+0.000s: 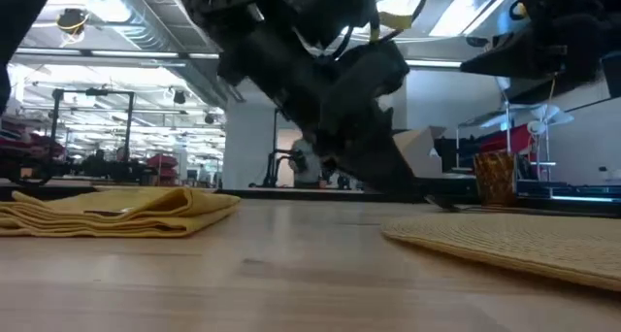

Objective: Set table place
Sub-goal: Move the yellow placemat to the right of the yellow table napkin

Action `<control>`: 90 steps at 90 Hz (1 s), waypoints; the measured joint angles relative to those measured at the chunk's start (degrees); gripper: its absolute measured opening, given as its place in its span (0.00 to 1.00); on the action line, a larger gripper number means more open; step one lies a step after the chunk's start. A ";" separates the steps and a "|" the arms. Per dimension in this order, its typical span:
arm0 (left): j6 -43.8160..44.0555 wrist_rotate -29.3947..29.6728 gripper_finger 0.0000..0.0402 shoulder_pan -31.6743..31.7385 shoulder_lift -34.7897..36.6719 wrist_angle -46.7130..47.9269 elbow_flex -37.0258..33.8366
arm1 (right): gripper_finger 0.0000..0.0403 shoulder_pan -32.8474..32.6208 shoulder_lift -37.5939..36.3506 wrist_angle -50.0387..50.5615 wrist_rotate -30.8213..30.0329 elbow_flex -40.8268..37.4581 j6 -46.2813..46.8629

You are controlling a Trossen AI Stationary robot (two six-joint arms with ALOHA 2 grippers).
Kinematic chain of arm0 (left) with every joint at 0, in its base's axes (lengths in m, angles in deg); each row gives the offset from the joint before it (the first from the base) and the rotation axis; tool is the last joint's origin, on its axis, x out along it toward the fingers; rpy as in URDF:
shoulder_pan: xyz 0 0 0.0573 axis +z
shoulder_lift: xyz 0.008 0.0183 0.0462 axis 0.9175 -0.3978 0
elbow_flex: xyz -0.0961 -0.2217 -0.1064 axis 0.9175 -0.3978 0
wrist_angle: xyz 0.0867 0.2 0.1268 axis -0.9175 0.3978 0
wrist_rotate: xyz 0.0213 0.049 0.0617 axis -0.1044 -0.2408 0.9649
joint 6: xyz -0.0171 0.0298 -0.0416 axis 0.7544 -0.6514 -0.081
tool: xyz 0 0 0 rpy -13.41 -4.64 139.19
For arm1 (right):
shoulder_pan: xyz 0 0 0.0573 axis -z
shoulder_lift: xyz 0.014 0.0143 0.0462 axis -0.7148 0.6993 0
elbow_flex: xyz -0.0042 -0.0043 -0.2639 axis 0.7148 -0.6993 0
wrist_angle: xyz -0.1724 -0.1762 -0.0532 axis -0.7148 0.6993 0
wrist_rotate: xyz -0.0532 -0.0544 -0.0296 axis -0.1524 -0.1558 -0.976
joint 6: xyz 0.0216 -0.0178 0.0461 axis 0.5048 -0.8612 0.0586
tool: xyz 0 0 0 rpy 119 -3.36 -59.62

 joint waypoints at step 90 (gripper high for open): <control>-3.46 5.26 0.00 0.74 7.46 34.76 0.19 | 0.00 0.00 0.00 0.54 0.02 0.00 -0.05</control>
